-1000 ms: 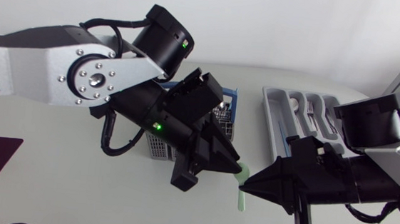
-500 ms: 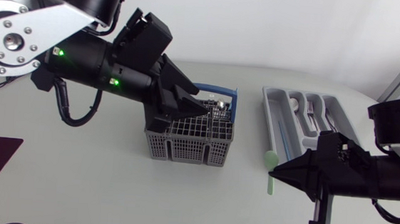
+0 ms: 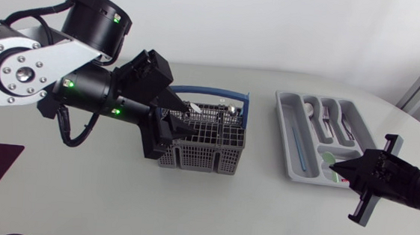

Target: Unload the cutlery basket into the drawer organizer.

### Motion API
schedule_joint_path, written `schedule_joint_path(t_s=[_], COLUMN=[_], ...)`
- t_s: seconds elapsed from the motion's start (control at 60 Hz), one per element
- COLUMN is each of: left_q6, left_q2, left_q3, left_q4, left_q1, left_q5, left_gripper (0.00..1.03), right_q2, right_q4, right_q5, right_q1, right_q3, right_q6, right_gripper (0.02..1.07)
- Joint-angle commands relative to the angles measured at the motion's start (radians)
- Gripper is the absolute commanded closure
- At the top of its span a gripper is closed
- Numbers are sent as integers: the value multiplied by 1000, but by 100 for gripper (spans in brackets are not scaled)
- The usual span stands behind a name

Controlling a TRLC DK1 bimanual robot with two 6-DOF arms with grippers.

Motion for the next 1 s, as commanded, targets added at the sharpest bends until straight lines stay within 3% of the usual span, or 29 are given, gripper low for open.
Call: schedule_joint_path(t_s=[0.0,0.317,0.7,0.733,0.783,0.9,0.983], left_q6=[32,64,101,102,104,109,110], left_q2=[-3,-3,-12,-12,-12,-22,-25], left_q3=[-15,-31,-11,-11,-11,-22,-28], left_q4=[7,6,-25,-28,-30,-34,-34], left_q1=[11,32,46,48,54,61,75], left_q5=[-5,-5,-31,-31,-31,-31,-31], left_gripper=[20,20,17,17,17,17,17], right_q2=[60,333,578,598,632,623,589], right_q4=[60,325,583,615,650,669,663], right_q5=[8,52,206,221,258,264,262], right_q1=[-51,-189,-218,-217,-211,-202,-195], right_q3=[-26,-18,-24,-29,-34,-41,-43], right_q6=[-87,-219,-334,-338,-343,-335,-314], right_gripper=[101,101,100,91,69,33,20])
